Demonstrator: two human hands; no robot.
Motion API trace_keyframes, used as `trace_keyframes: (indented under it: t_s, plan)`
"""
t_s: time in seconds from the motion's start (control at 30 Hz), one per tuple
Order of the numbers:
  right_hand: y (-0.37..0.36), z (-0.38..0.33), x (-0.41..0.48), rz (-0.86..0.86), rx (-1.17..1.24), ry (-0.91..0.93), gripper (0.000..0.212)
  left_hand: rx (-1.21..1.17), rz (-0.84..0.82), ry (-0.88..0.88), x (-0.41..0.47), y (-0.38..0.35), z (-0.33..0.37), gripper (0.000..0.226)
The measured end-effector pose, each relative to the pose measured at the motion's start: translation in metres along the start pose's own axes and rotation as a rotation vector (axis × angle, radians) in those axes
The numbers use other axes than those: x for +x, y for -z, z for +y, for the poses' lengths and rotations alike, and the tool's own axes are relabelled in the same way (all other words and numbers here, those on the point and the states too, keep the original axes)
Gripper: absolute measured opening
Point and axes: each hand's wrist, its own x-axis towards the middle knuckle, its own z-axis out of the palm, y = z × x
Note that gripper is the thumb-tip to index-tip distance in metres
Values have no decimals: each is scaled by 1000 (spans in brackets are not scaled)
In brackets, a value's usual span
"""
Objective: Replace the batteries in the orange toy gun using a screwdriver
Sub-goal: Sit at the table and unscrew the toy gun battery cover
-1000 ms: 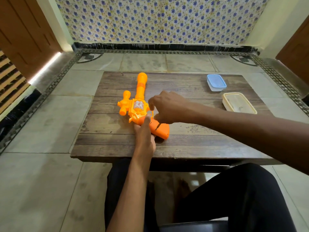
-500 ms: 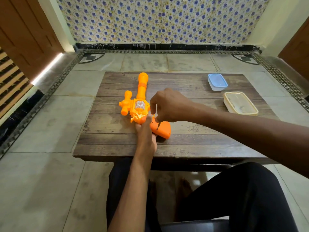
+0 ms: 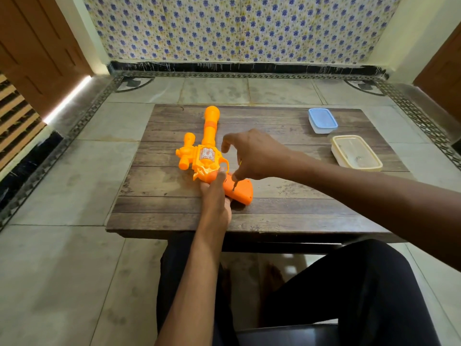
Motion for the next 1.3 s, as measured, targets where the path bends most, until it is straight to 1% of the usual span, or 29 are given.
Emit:
trace_keyframes:
  t_s: [0.1, 0.17, 0.2, 0.23, 0.27, 0.3, 0.37, 0.47, 0.57, 0.63, 0.67, 0.7, 0.77, 0.8, 0.83, 0.9, 1.0, 1.07, 1.13, 1.2, 1.27, 1.3]
  plan:
    - [-6, -2, 1, 80, 3, -78, 32, -5, -1, -7, -1, 0, 0, 58]
    - [-9, -4, 2, 117, -36, -148, 44, -21, 13, 0, -3, -1, 2, 56]
    - [-12, -4, 3, 131, -75, -147, 43, -27, 17, 5, -3, -1, 2, 55]
    - [-12, -5, 3, 148, -101, -139, 33, -24, 23, 6, -3, -1, 2, 54]
    - [-12, -5, 3, 148, -117, -125, 18, -12, 25, 2, -3, -2, 2, 53]
    - [-11, -5, 2, 140, -111, -104, 16, -5, 24, 0, -3, -2, 2, 53]
    - [-6, -4, 2, 97, -75, -63, 26, 6, 18, 4, -3, -2, 2, 57]
    - [-4, -3, 1, 80, -56, -30, 25, 22, 24, 4, -1, -1, 0, 62]
    - [-9, -6, 1, 129, -52, -85, 29, 10, 5, -9, -3, -1, 1, 62]
    - [-11, -6, 1, 161, -124, -141, 41, -4, 14, -14, -5, -1, 3, 62]
    - [-10, -6, 1, 172, -154, -145, 39, -9, 17, -10, -6, -1, 3, 62]
    - [-9, -6, 0, 173, -159, -122, 28, -10, 18, -2, -5, -1, 3, 62]
    - [-4, -6, -2, 88, -147, -64, 5, -2, 25, 8, -3, 0, 1, 62]
    - [-1, -6, -4, 39, -122, -33, 9, 7, 29, 13, -3, 0, 1, 63]
    - [2, -6, -6, -7, -87, -12, 18, 12, 31, 17, -2, 0, 1, 64]
    - [5, -6, -9, -36, -48, 15, 26, 22, 25, 20, -2, -1, 1, 65]
    - [-2, -7, -10, 27, -109, -16, 22, 8, 23, 8, -3, 0, 2, 58]
    - [-8, -9, -11, 45, -205, -48, 28, 8, 28, 9, -4, 0, 3, 52]
    - [-10, -10, -10, 73, -280, -36, 27, 15, 17, 18, -4, 0, 3, 53]
    - [-9, -9, -6, 96, -241, -13, 25, 17, 1, 20, -4, 0, 3, 56]
    - [-5, -9, -4, 63, -157, 4, 24, 22, -8, 18, -4, 0, 3, 61]
    - [-3, -8, -4, 33, -120, 16, 27, 20, -14, 12, -4, 0, 2, 63]
